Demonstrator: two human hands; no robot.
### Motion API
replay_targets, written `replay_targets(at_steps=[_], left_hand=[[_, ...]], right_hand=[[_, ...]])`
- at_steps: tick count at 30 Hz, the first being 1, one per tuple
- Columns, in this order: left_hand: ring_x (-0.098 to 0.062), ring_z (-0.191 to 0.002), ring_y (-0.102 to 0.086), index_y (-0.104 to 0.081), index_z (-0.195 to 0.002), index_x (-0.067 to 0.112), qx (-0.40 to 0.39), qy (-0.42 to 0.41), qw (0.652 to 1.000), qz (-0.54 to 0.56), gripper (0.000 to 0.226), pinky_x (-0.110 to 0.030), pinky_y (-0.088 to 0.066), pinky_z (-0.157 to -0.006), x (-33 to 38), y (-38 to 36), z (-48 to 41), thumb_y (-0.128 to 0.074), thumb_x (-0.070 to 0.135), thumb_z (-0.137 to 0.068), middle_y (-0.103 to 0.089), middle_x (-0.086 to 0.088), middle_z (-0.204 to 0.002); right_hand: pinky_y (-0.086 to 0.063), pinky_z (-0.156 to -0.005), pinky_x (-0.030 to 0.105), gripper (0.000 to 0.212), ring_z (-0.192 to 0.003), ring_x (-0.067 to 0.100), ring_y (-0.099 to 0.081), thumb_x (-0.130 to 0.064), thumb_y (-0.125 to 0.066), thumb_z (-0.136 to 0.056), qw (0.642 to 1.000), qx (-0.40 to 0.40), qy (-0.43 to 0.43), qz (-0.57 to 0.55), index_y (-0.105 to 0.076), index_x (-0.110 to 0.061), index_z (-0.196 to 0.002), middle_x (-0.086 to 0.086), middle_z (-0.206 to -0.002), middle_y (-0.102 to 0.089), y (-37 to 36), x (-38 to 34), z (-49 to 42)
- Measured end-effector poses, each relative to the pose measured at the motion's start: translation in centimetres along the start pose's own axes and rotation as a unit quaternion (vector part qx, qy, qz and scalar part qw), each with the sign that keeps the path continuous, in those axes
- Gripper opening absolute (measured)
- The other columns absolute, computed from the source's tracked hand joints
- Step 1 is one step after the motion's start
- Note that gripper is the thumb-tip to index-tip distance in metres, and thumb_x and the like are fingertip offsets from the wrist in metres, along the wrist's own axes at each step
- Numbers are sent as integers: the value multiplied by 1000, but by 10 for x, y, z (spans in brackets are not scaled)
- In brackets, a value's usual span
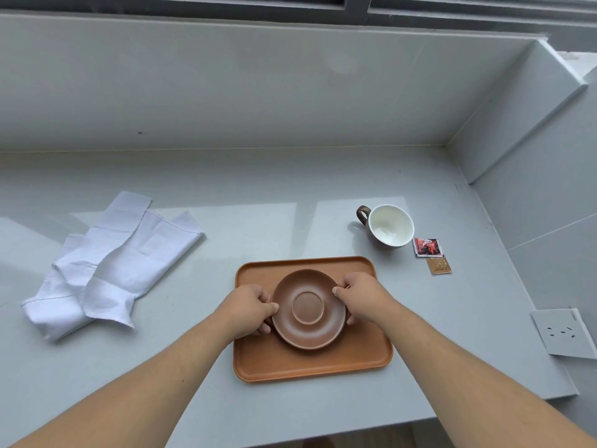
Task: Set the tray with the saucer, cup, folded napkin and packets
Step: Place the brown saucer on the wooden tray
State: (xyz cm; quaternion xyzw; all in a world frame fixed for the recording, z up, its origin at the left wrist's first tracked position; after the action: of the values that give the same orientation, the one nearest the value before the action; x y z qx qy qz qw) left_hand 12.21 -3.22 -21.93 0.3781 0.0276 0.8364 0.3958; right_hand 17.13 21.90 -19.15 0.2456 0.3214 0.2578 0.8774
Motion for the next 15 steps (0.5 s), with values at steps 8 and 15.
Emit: replay_targets(at_steps=[8, 15], left_hand=[[-17, -59, -75, -64, -88, 10, 1, -4, 1000, 4, 14, -31, -63, -59, 0, -1, -5, -69, 22, -95, -76, -11, -75], [-17, -59, -74, -63, -91, 10, -5, -4, 1000, 5, 13, -30, -62, -59, 0, -2, -6, -68, 21, -95, -77, -13, -78]], right_hand=[[-45, -48, 25, 27, -39, 19, -65, -28, -56, -102, 1000, -3, -2, -7, -47, -17, -79, 4, -65, -60, 0, 5, -2], [-44, -48, 25, 26, -39, 19, -65, -28, -57, -102, 1000, -3, -3, -14, -48, -16, -80, 5, -66, -60, -2, 6, -2]])
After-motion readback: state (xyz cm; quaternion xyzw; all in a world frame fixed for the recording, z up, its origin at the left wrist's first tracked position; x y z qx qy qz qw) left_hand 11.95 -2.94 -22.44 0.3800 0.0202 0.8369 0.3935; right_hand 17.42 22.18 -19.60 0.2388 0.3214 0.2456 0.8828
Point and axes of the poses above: each hand's wrist, its own z-axis away from the middle knuckle, its own y-axis out of the back of the hand, x = y × z, the point moved 4 cm from there along -z, towards the middle knuckle
